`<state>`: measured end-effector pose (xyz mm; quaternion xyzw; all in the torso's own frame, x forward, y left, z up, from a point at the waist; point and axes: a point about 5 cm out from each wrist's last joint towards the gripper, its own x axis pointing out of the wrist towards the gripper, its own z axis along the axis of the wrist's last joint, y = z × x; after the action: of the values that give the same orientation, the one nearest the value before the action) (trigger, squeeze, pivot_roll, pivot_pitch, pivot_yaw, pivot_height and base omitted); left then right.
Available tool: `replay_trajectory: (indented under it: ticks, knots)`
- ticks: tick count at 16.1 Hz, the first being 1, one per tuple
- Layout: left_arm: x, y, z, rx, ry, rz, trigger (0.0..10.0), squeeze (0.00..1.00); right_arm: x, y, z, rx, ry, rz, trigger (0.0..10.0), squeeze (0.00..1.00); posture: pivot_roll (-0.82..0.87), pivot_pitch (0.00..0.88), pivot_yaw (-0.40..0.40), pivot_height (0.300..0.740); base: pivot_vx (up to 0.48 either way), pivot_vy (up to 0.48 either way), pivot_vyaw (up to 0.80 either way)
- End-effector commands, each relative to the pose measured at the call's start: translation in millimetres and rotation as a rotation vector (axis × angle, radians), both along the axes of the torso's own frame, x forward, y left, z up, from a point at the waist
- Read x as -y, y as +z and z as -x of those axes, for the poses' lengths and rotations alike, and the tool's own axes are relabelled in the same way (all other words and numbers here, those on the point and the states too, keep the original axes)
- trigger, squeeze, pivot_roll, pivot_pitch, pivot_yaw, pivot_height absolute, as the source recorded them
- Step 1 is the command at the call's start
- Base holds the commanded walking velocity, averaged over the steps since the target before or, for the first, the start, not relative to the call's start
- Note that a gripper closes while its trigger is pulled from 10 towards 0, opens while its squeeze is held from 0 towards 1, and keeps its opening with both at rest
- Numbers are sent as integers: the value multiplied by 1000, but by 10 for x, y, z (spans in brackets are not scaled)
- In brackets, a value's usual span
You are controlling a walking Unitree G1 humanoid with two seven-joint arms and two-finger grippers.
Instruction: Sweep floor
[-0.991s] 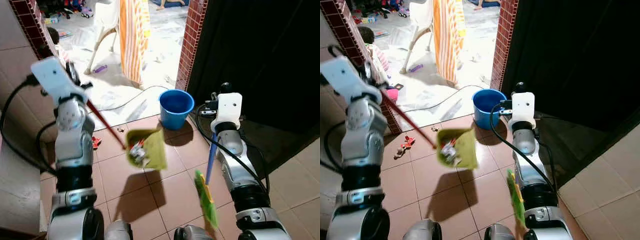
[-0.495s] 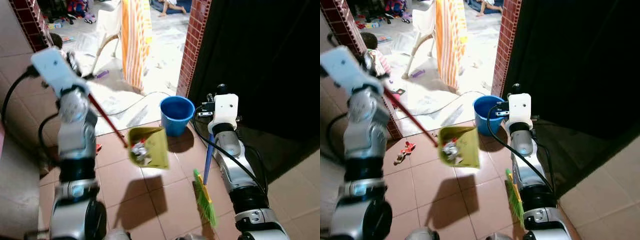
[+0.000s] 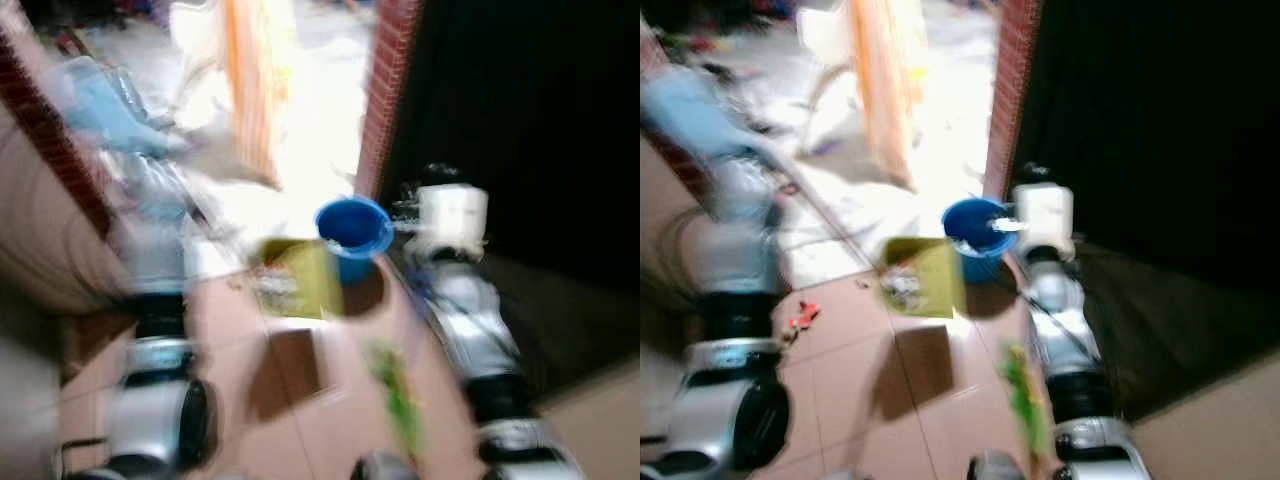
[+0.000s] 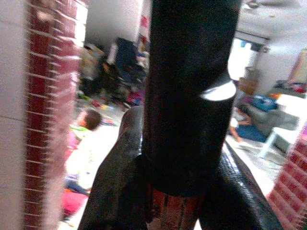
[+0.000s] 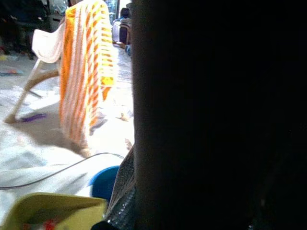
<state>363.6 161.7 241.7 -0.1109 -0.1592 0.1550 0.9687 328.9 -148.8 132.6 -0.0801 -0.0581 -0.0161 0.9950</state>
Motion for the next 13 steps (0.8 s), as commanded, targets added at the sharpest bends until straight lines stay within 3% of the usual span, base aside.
replay_trajectory:
  ticks: [1, 13]
  knots:
    - [-120, 336, 49, 152, 35, 23, 10000, 0, -137, 158, -39, 64, 39, 7, 10000, 0, -5, 3, -20, 740, 480, 0, 0]
    - [-158, 378, 30, 168, 110, -2, 10000, 0, -144, 139, -27, 54, 52, 9, 10000, 0, -13, 5, -24, 740, 480, 0, 0]
